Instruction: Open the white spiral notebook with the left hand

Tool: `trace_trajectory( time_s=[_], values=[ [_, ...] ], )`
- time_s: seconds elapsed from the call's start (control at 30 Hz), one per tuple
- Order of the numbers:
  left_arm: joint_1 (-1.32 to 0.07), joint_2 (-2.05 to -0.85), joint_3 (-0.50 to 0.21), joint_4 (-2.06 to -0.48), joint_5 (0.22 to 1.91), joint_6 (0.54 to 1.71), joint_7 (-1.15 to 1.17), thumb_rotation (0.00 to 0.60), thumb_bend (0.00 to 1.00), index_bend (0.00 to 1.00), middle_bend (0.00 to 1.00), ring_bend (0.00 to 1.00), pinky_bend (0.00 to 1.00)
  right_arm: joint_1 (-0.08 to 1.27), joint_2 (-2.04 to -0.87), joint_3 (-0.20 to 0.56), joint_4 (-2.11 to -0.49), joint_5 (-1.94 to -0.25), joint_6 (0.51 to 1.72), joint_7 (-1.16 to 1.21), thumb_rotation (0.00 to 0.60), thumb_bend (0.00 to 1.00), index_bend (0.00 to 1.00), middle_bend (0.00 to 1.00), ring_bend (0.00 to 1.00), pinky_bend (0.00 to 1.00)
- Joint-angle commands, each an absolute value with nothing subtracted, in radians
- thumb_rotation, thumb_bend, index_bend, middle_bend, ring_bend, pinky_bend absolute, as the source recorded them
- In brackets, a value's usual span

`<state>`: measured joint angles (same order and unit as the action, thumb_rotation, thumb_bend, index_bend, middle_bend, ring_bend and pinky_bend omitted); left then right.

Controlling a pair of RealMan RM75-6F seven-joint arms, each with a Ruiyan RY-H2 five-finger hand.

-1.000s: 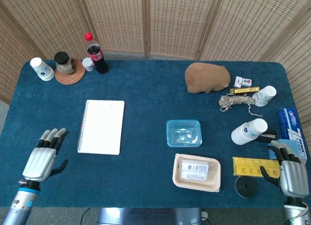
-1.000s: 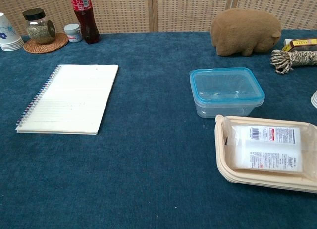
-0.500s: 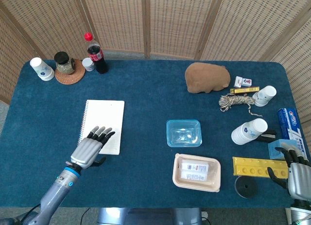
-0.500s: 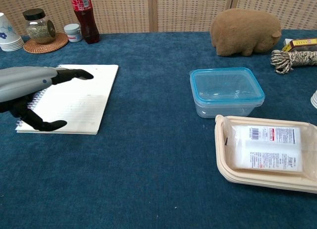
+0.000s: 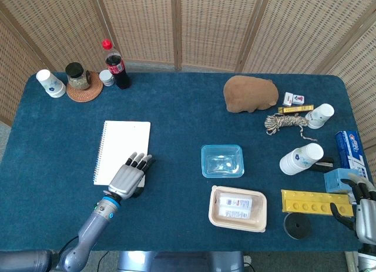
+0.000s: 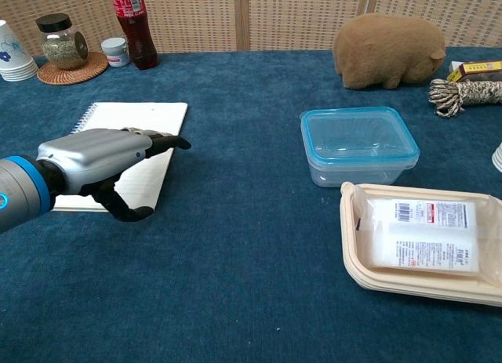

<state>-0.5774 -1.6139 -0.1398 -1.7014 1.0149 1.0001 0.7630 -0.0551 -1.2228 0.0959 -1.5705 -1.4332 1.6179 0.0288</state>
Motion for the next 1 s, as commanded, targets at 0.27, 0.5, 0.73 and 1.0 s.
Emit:
trace_trajectory(
  time_s=[0.27, 0.5, 0.73, 1.0],
  values=[
    [-0.612, -1.656, -0.125, -1.660, 0.969, 1.007, 0.769, 0.600, 0.31, 0.09, 0.05, 0.00, 0.00, -0.067, -1.219, 0.096, -1.562, -1.439, 1.633, 0.043, 0.600, 0.29, 0.26, 0.23, 0.15, 0.27],
    [-0.621, -1.666, -0.113, -1.649, 0.970, 1.030, 0.759, 0.600, 0.31, 0.08, 0.05, 0.00, 0.00, -0.075, -1.219, 0.097, -1.557, -1.439, 1.640, 0.052, 0.600, 0.29, 0.25, 0.23, 0.15, 0.27],
    [-0.626, -1.692, -0.114, -1.611, 0.980, 1.072, 0.742, 0.600, 0.31, 0.08, 0.06, 0.00, 0.00, -0.077, -1.223, 0.101, -1.552, -1.439, 1.641, 0.052, 0.600, 0.29, 0.25, 0.23, 0.15, 0.27],
    [-0.629, -1.702, -0.108, -1.596, 0.983, 1.096, 0.733, 0.600, 0.31, 0.08, 0.07, 0.00, 0.00, -0.082, -1.225, 0.107, -1.551, -1.442, 1.654, 0.050, 0.600, 0.29, 0.24, 0.23, 0.15, 0.27]
  ],
)
